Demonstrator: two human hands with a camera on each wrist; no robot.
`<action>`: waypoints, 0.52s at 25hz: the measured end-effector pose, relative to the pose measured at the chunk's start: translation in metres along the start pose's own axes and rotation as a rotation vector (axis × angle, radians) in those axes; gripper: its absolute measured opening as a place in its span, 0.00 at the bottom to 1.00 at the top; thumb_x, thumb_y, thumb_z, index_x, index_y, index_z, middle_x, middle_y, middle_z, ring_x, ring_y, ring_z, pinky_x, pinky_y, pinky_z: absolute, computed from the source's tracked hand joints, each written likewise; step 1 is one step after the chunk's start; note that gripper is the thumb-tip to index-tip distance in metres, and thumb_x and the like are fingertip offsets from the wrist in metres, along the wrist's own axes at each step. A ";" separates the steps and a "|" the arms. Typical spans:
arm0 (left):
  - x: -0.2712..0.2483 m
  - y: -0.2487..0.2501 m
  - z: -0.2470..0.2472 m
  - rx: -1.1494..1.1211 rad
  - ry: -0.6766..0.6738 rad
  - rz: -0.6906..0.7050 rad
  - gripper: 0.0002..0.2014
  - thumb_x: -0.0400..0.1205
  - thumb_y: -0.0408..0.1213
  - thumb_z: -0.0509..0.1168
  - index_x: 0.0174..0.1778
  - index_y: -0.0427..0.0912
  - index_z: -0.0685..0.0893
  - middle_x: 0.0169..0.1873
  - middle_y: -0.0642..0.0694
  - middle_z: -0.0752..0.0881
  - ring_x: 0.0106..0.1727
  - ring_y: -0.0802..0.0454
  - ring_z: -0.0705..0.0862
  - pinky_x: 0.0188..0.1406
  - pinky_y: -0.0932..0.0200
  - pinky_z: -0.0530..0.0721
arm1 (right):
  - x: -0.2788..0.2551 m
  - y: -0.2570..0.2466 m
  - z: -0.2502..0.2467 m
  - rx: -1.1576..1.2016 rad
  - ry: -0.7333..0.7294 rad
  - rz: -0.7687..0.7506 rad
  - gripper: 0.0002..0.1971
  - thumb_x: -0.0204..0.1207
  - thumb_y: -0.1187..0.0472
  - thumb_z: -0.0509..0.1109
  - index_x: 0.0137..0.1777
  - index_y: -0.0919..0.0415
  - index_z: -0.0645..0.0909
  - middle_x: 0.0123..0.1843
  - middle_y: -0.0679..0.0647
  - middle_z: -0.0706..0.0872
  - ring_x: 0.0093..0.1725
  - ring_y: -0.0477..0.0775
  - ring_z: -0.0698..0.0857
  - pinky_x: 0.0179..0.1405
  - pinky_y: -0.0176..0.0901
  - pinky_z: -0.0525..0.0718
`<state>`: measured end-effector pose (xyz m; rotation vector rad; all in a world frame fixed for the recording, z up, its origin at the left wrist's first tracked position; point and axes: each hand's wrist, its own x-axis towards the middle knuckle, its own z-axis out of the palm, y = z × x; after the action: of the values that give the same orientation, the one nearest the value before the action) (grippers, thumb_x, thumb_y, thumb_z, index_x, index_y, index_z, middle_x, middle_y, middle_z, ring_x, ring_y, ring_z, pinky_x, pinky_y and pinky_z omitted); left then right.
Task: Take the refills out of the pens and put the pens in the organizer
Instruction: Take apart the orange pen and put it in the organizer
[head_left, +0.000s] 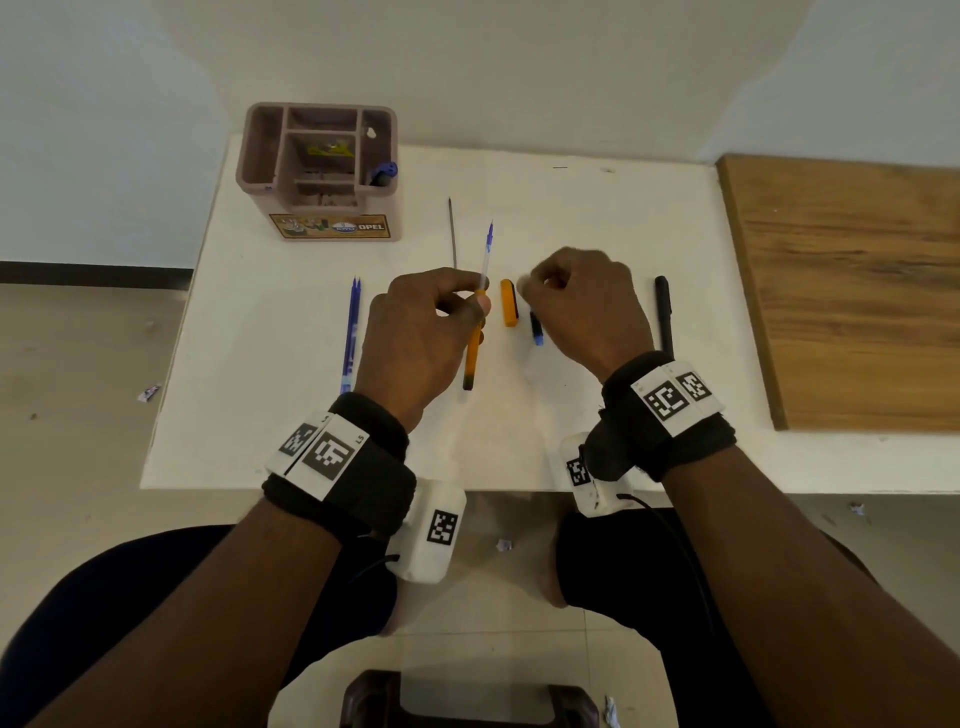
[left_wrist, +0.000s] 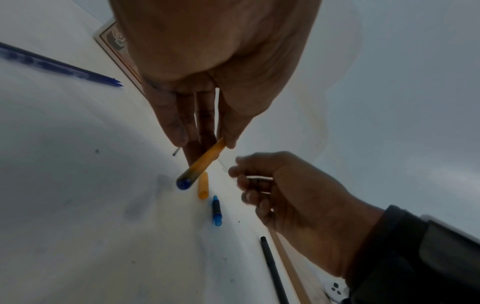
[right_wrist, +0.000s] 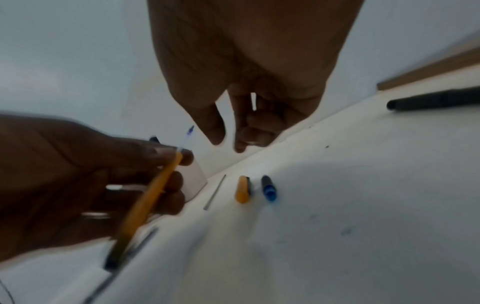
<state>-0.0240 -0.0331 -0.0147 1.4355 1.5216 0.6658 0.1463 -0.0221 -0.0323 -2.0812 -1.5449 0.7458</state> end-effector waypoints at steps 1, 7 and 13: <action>0.000 0.000 0.000 0.004 0.005 0.008 0.15 0.87 0.44 0.67 0.69 0.49 0.88 0.49 0.48 0.93 0.47 0.54 0.93 0.68 0.52 0.85 | -0.002 -0.005 -0.001 0.141 0.010 -0.007 0.13 0.85 0.49 0.71 0.54 0.58 0.90 0.48 0.51 0.92 0.47 0.49 0.88 0.57 0.51 0.90; 0.001 -0.001 -0.003 0.016 0.014 0.030 0.15 0.87 0.44 0.67 0.68 0.48 0.88 0.50 0.45 0.93 0.52 0.48 0.92 0.69 0.43 0.84 | -0.011 -0.023 0.011 0.473 -0.039 -0.097 0.06 0.83 0.56 0.76 0.53 0.55 0.93 0.42 0.44 0.91 0.42 0.43 0.87 0.45 0.39 0.85; 0.002 -0.001 -0.017 0.033 -0.019 -0.004 0.14 0.84 0.42 0.71 0.64 0.42 0.90 0.53 0.46 0.93 0.53 0.49 0.92 0.66 0.51 0.84 | -0.007 -0.043 0.012 0.562 -0.030 -0.057 0.08 0.84 0.55 0.74 0.57 0.58 0.91 0.44 0.50 0.93 0.40 0.46 0.91 0.38 0.35 0.86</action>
<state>-0.0389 -0.0280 -0.0083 1.4589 1.5270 0.6256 0.1058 -0.0165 -0.0132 -1.6089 -1.2191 1.0498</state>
